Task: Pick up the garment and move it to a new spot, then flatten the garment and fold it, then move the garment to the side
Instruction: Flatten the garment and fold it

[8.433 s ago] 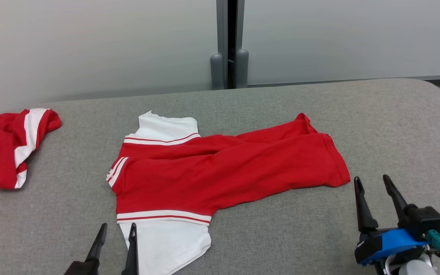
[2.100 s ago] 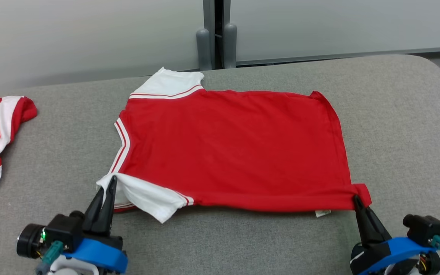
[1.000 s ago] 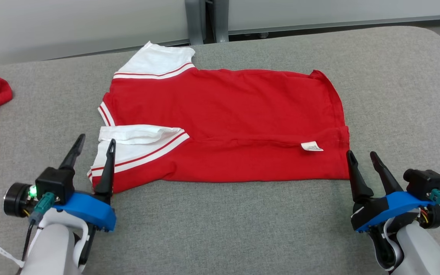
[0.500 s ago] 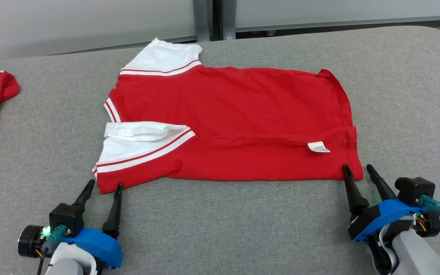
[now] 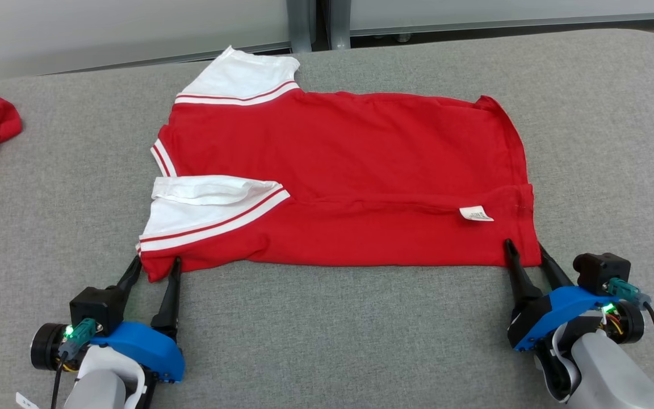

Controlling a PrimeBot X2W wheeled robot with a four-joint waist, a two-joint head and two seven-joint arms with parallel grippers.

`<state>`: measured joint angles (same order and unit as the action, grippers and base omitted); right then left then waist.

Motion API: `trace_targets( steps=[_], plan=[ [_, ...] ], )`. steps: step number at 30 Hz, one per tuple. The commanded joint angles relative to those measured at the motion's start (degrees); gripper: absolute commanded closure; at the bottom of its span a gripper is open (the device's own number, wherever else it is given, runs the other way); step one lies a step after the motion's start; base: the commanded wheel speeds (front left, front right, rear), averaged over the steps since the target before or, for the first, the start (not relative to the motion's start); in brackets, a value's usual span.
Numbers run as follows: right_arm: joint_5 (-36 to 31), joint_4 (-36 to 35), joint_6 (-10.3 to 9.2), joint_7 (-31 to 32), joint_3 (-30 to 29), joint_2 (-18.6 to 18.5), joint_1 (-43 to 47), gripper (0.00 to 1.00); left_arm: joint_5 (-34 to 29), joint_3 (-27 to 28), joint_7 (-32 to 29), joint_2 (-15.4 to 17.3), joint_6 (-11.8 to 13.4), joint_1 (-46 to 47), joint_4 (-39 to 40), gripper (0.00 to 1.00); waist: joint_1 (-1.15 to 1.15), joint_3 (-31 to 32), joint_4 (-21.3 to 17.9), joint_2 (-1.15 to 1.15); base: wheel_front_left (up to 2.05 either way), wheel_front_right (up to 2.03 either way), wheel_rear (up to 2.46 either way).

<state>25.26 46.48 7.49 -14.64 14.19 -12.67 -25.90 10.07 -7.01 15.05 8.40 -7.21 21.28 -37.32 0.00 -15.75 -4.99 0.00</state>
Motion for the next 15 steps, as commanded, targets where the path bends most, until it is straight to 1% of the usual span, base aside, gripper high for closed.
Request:
trace_targets(
  steps=[1, 2, 9, 15],
  plan=[
    [0.1, 1.1, 0.00, 0.4, 0.7, 0.8, 0.0, 0.96, 0.3, 0.1, 0.2, 0.3, -0.1, 0.6, -0.4, 0.77, 0.00, 0.1, 0.0, 0.00, 0.00, 0.00, 0.00],
    [0.3, 1.3, 0.00, 0.3, 0.9, 0.9, -0.1, 1.00, 0.3, 0.1, 0.2, 0.4, -0.2, 0.8, -0.6, 1.00, 0.00, 0.2, -0.1, 0.00, 0.00, 0.00, 0.00],
    [1.4, 2.4, -0.01, -0.1, 1.3, 0.7, -0.1, 1.00, 0.9, 0.3, 0.2, 0.8, -0.2, -0.3, -0.9, 1.00, 0.00, 1.1, -0.1, 0.00, 0.00, 0.00, 0.00],
    [2.3, 2.0, -0.01, -0.5, 1.1, 0.2, 2.1, 1.00, 0.8, 1.3, 0.2, 1.0, -0.2, -3.9, 1.2, 1.00, 0.00, 4.0, 0.9, 0.00, 0.00, 0.00, 0.00]
  ],
)
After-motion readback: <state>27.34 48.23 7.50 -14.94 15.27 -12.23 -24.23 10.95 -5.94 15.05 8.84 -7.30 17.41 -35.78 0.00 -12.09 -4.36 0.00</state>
